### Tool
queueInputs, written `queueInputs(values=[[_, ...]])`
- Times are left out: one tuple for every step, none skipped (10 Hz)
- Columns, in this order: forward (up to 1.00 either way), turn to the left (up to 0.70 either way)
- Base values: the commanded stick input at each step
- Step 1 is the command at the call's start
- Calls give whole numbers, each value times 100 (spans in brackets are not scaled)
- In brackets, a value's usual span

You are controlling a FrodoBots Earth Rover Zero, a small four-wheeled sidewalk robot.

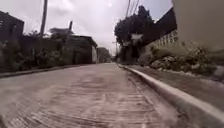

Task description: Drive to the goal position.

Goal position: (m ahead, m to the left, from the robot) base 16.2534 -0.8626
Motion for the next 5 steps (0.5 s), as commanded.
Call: queueInputs(values=[[100,0],[100,0],[100,0],[100,0],[100,0]])
